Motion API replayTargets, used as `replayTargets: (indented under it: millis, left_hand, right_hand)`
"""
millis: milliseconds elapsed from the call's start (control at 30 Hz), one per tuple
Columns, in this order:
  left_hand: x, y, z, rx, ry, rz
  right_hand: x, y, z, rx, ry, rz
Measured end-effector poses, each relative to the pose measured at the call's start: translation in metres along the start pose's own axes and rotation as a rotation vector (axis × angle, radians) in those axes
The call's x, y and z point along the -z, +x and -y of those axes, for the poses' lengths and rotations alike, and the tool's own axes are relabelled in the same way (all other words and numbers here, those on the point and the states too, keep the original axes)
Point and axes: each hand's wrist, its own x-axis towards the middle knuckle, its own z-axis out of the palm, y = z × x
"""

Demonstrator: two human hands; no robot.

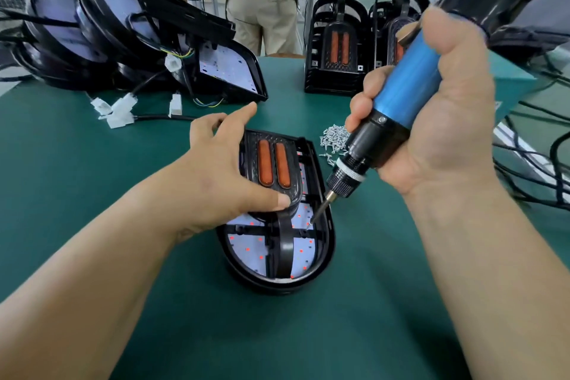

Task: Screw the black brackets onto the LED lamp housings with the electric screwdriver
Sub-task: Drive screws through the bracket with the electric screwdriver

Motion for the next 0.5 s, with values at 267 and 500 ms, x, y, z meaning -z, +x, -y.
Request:
replayTargets:
  millis: [267, 500]
  left_hand:
    - [0.0006, 0.0004, 0.0015, -0.033, -0.02, -0.011]
    - [-0.0012, -0.0006, -0.0015, -0.042, -0.015, -0.009]
  right_hand:
    - [-0.0016, 0.0001, -0.0043, -0.01, -0.052, 0.018]
    - [-0.0045, -0.0024, -0.0046, 0.009, -0.057, 0.054]
